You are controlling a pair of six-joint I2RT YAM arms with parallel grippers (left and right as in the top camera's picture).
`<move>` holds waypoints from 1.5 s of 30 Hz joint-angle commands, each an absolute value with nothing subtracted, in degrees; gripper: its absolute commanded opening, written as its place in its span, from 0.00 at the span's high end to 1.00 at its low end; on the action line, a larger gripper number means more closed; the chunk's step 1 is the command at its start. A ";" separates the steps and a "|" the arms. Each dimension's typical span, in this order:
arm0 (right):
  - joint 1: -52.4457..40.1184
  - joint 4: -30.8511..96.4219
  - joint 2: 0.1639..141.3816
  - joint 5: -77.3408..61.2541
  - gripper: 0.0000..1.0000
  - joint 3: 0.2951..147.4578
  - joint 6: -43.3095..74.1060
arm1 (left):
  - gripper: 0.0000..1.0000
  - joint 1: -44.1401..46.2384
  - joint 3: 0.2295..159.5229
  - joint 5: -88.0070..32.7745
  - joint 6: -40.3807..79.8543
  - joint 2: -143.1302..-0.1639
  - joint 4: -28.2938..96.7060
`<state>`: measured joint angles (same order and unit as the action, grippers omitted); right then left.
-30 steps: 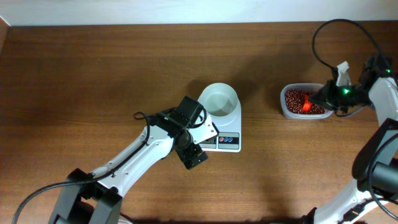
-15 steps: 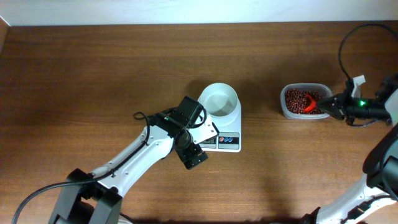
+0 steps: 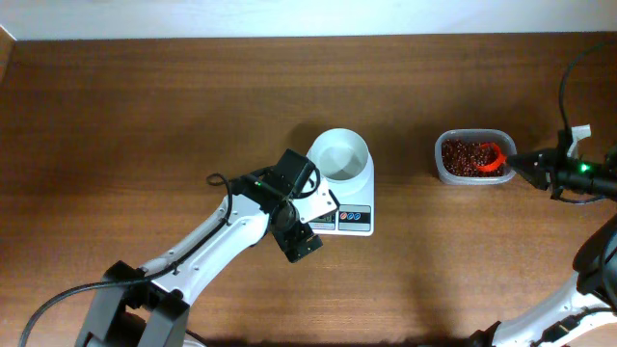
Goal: Scoop item into bowl and weigh 50g on scale
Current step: 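Scoop red beans from the tub with the right gripper and lift, then carry the filled scoop over the white bowl and pour beans in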
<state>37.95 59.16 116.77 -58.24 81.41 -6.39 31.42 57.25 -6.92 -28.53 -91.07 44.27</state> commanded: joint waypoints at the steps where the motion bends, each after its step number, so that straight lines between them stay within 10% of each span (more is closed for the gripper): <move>1: 38.02 59.79 117.73 -60.49 0.96 80.95 -7.18 | 0.01 31.33 57.04 -7.73 -29.45 -90.41 44.16; 45: 29.69 70.11 117.71 -72.51 0.96 86.98 -13.28 | 0.01 31.33 57.04 -7.73 -29.45 -90.39 44.16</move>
<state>31.66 70.08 116.99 -66.83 85.84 -12.25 31.42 57.25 -6.92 -28.53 -91.07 44.27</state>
